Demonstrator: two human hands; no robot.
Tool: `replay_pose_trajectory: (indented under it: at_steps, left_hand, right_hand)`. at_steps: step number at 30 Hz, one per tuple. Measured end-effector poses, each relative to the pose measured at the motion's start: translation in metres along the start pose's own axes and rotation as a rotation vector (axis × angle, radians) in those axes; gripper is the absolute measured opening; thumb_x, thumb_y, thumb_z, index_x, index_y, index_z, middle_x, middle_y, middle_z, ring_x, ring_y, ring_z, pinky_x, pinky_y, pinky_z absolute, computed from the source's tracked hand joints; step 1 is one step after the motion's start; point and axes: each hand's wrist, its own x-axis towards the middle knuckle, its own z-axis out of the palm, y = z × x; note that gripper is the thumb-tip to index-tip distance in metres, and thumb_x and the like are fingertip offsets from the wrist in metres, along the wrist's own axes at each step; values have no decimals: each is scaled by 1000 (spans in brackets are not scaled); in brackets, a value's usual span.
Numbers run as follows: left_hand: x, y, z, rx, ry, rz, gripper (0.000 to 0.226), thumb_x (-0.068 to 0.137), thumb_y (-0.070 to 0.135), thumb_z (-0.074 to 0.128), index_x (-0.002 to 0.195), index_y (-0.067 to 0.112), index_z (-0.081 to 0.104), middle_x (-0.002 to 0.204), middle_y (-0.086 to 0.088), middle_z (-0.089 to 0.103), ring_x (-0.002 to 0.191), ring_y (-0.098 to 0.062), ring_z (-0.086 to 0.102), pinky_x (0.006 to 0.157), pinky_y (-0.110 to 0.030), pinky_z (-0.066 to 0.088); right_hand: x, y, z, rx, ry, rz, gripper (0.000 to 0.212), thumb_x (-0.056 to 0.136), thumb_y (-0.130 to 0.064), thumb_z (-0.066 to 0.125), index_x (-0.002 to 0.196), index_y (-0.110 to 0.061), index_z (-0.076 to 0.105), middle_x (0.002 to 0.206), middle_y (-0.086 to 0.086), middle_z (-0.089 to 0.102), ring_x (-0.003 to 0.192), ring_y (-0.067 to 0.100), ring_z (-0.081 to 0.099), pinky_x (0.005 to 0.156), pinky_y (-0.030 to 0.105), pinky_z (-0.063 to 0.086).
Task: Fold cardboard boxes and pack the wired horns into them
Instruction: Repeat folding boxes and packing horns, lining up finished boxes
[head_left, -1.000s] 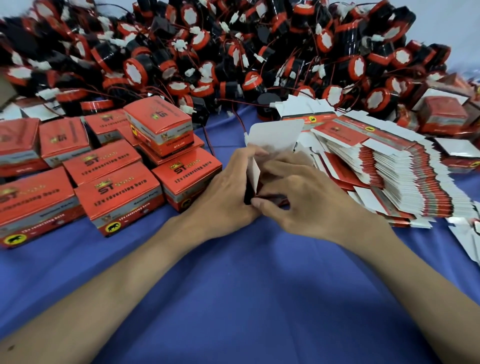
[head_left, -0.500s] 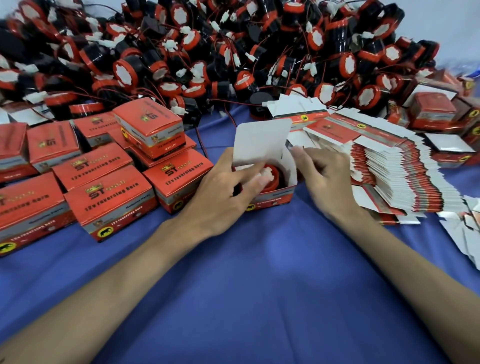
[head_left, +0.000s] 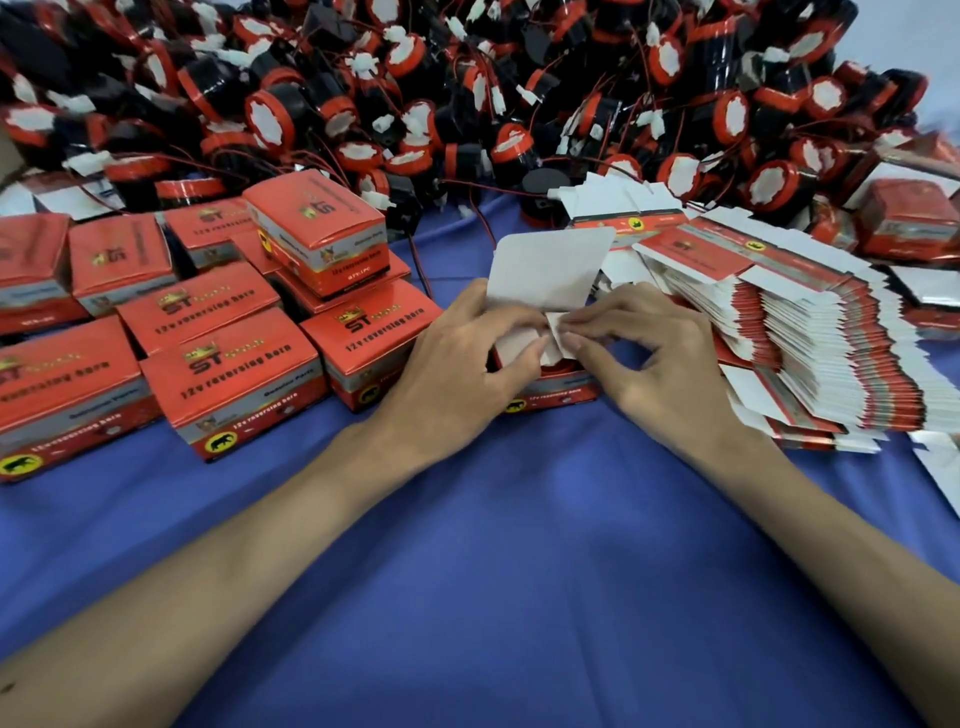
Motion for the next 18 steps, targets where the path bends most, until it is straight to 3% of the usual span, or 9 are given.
replay_pose_trajectory:
  at_steps: [2,4,6,8,10,13,15,18]
  left_hand:
    - [0,-2,0,-49,40,41,38,87,21,61,124,17,56,123,8,53,114,-5,49,97,-17,39]
    - [-2,-3,-1,-154,61,28,55,86,20,64,132,35,39,130,20,46,122,-3,48,103,-25,42]
    - [-4,-1,-1,-284,67,11,80,86,17,67,139,46,16,136,14,47,125,-4,49,104,-24,43]
    - [-4,1,-1,-313,74,19,93,86,14,67,143,42,-1,132,12,51,122,-2,53,103,-20,42]
    - [-2,0,-2,-246,66,54,77,86,15,66,144,34,18,132,18,49,121,-4,53,105,-29,44]
    - [0,-4,-2,-161,97,98,37,84,17,68,120,16,58,115,5,62,109,-10,60,93,-39,50]
    - [0,-6,-1,-161,116,118,27,83,17,71,105,4,65,108,3,64,104,-7,61,90,-32,51]
    - [0,-6,0,-164,90,104,28,84,23,72,99,1,65,108,5,65,104,-5,62,88,-28,51]
  right_hand:
    - [1,0,-2,-17,-13,-10,6,81,-2,71,82,1,76,86,9,72,84,25,64,80,36,49]
    - [2,0,-1,-39,-22,-35,7,81,-2,71,84,1,76,85,11,72,83,27,63,77,38,49]
    - [0,1,-1,-63,-32,-70,10,82,-3,68,87,1,76,86,11,72,81,26,63,75,37,49]
    - [-2,1,-1,-45,-35,-56,16,86,-9,63,91,-1,76,89,9,72,83,24,63,76,31,48]
    - [-1,-2,-2,73,-30,61,20,90,-20,58,97,-8,73,91,5,72,85,21,65,75,24,47]
    - [2,-10,-2,410,1,292,18,91,-35,54,106,-26,51,86,1,72,85,15,69,73,26,51]
    - [2,-10,-2,489,40,365,26,91,-43,51,113,-32,45,79,-3,67,79,12,65,76,31,51]
    - [3,-9,-3,506,24,389,22,92,-38,48,107,-30,62,84,-17,68,82,4,63,77,22,49]
